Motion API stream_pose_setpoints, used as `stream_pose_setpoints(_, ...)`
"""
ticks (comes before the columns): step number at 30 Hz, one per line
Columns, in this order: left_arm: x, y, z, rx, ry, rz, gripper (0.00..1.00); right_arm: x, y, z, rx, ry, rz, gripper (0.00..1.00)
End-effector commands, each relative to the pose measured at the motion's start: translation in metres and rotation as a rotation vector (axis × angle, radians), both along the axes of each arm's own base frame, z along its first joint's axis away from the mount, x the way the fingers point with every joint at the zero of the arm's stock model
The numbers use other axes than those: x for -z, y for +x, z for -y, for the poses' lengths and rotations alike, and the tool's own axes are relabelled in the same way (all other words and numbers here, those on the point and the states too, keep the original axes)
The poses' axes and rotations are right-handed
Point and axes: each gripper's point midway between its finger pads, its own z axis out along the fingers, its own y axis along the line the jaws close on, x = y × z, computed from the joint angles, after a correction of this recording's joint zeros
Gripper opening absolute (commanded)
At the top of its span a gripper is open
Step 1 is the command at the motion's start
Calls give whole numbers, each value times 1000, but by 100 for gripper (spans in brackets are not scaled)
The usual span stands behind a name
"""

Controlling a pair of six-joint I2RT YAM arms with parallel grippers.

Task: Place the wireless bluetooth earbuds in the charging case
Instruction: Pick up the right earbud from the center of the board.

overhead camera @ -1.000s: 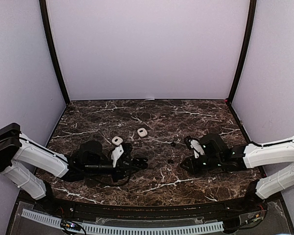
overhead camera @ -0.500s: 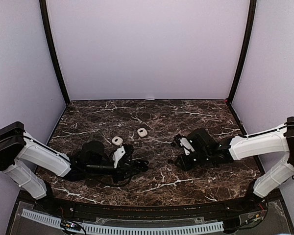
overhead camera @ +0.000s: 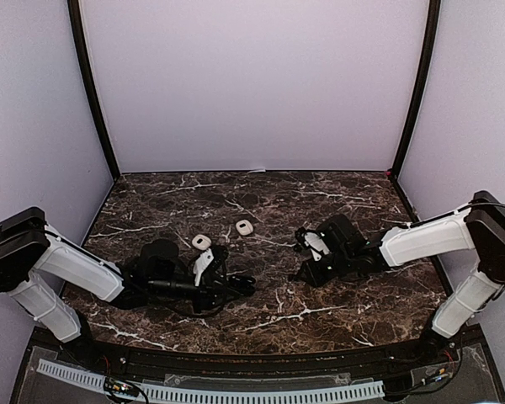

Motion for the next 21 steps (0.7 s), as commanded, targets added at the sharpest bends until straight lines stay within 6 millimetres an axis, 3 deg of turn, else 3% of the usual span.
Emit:
stream_pose_setpoints(1,-8,-1,1,10,-30,-4,15,-10,11,-12,-37,34,36,27)
stream_pose_setpoints(17,-7,0,0,-2,-19,-1,15,10,19,-16,-58,-30,15,26)
stream_pose_setpoints(21,-6,0,-1,-3,-17,-2,15,7,21,-16,-56,-24,26,25)
